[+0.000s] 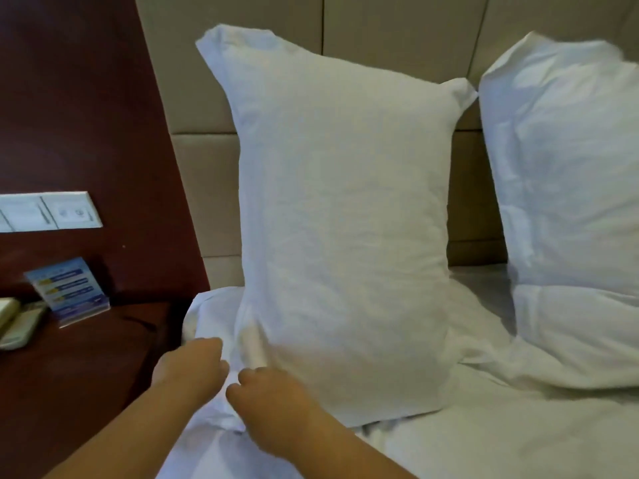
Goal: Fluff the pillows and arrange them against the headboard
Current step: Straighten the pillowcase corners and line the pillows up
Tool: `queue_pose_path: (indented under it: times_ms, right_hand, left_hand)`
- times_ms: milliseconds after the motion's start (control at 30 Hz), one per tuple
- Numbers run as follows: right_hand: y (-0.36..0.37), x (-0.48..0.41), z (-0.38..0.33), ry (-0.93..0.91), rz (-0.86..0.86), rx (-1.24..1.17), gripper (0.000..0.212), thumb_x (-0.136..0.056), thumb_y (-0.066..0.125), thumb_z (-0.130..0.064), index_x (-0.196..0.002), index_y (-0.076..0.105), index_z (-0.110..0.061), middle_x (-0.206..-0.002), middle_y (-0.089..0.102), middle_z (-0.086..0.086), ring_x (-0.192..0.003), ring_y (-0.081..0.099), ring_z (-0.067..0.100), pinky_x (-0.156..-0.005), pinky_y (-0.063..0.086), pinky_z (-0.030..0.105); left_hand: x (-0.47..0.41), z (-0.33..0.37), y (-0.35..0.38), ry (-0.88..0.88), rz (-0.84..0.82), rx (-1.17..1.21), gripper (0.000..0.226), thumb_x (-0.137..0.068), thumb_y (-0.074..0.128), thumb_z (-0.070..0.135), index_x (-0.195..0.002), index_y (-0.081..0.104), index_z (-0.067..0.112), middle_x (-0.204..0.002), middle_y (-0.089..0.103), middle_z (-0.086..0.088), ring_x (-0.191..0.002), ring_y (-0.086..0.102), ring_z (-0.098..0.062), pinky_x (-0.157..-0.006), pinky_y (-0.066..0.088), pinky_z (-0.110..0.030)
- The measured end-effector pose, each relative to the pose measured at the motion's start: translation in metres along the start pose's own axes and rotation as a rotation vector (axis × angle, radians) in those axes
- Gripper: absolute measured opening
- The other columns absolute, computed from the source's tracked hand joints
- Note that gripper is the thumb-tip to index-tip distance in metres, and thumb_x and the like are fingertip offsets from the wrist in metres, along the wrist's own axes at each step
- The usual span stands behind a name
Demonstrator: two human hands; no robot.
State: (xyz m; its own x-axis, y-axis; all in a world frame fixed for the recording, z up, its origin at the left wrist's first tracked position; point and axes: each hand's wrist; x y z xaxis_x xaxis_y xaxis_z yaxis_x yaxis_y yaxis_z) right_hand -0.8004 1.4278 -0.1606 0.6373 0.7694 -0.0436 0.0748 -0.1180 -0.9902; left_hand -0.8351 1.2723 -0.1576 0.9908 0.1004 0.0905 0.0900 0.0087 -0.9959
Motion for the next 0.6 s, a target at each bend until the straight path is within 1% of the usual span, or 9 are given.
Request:
queue_pose_path:
  times_ms: [67, 100, 200, 300, 333, 400, 433, 533, 600]
  right_hand:
    - [-0.009, 0.027, 0.027, 0.011, 0.104, 0.019, 0.028, -0.050, 0.080, -0.007, -0.064, 0.056, -0.012, -0.061, 0.054, 0.006, -0.048, 0.055, 0.025, -0.045, 0.028, 0.022]
    - [-0.008, 0.040, 0.044, 0.021, 0.176, 0.006, 0.028, -0.049, 0.079, -0.005, -0.061, 0.055, -0.013, -0.059, 0.054, 0.005, -0.046, 0.054, 0.024, -0.042, 0.032, 0.020]
    - [-0.011, 0.086, 0.086, 0.037, 0.275, -0.023, 0.010, -0.064, 0.063, 0.000, -0.070, 0.061, -0.008, -0.071, 0.060, 0.009, -0.059, 0.059, 0.030, -0.048, 0.051, 0.034]
    - [-0.017, 0.137, 0.113, 0.079, 0.346, 0.010, 0.007, -0.068, 0.058, -0.002, -0.069, 0.062, -0.008, -0.072, 0.060, 0.007, -0.060, 0.057, 0.027, -0.047, 0.048, 0.034]
    - [-0.018, 0.153, 0.121, 0.100, 0.365, 0.016, 0.008, -0.066, 0.060, -0.001, -0.066, 0.060, -0.008, -0.069, 0.059, 0.007, -0.057, 0.055, 0.026, -0.045, 0.046, 0.032]
    - [-0.015, 0.182, 0.142, 0.162, 0.414, 0.032, 0.012, -0.063, 0.064, 0.000, -0.062, 0.056, -0.009, -0.063, 0.055, 0.008, -0.051, 0.052, 0.026, -0.041, 0.042, 0.028]
    - [-0.010, 0.196, 0.155, 0.214, 0.426, 0.034, 0.012, -0.062, 0.064, -0.001, -0.060, 0.054, -0.009, -0.062, 0.054, 0.008, -0.050, 0.052, 0.026, -0.042, 0.040, 0.027]
    - [0.013, 0.229, 0.195, 0.519, 0.410, -0.018, 0.006, -0.071, 0.053, -0.009, -0.071, 0.059, -0.012, -0.074, 0.058, 0.005, -0.066, 0.060, 0.028, -0.054, 0.047, 0.032]
    - [0.029, 0.245, 0.222, 0.711, 0.397, -0.032, 0.021, -0.079, 0.050, -0.012, -0.094, 0.064, -0.014, -0.097, 0.062, 0.004, -0.090, 0.061, 0.026, -0.075, 0.049, 0.035]
  left_hand:
    - [0.000, 0.044, -0.029, 0.095, 0.145, 0.078, 0.024, -0.095, 0.042, 0.026, -0.072, 0.038, 0.023, -0.074, 0.047, 0.008, -0.083, 0.059, -0.018, -0.065, 0.039, -0.027]
    - [0.002, 0.066, -0.039, 0.146, 0.200, 0.127, 0.026, -0.094, 0.042, 0.025, -0.069, 0.037, 0.024, -0.070, 0.046, 0.008, -0.077, 0.057, -0.018, -0.063, 0.039, -0.028]
    - [0.017, 0.129, -0.054, 0.245, 0.295, 0.199, 0.016, -0.090, 0.045, 0.021, -0.075, 0.041, 0.025, -0.075, 0.054, 0.005, -0.070, 0.053, -0.018, -0.062, 0.041, -0.028]
    - [0.032, 0.172, -0.047, 0.255, 0.365, 0.317, 0.017, -0.087, 0.049, 0.020, -0.072, 0.044, 0.023, -0.078, 0.059, 0.000, -0.071, 0.057, -0.023, -0.065, 0.049, -0.032]
    - [0.035, 0.182, -0.043, 0.310, 0.418, 0.292, 0.015, -0.084, 0.050, 0.020, -0.070, 0.045, 0.022, -0.077, 0.060, -0.002, -0.068, 0.058, -0.025, -0.060, 0.048, -0.032]
    - [0.040, 0.202, -0.032, 0.533, 0.539, 0.161, 0.012, -0.074, 0.052, 0.023, -0.064, 0.047, 0.018, -0.067, 0.056, -0.003, -0.056, 0.055, -0.027, -0.047, 0.034, -0.027]
    - [0.045, 0.214, -0.028, 0.645, 0.544, 0.111, 0.013, -0.070, 0.052, 0.024, -0.062, 0.047, 0.016, -0.062, 0.053, -0.003, -0.051, 0.052, -0.028, -0.046, 0.027, -0.025]
    - [0.058, 0.259, -0.005, 0.952, 0.521, -0.039, 0.010, -0.066, 0.060, 0.023, -0.061, 0.053, 0.017, -0.058, 0.051, -0.004, -0.047, 0.049, -0.027, -0.049, 0.025, -0.026]
    - [0.062, 0.288, 0.020, 1.045, 0.458, -0.174, 0.014, -0.063, 0.071, 0.027, -0.061, 0.060, 0.019, -0.058, 0.055, -0.001, -0.048, 0.052, -0.022, -0.049, 0.034, -0.025]
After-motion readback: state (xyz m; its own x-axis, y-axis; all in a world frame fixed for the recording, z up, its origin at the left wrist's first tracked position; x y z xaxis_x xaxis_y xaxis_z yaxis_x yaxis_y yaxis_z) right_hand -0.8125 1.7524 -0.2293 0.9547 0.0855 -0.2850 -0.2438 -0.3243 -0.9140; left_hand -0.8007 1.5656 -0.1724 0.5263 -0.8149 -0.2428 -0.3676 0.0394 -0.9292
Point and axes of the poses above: each hand's wrist, its own x-axis away from the middle knuckle, its own y-axis out of the palm, z = x × y
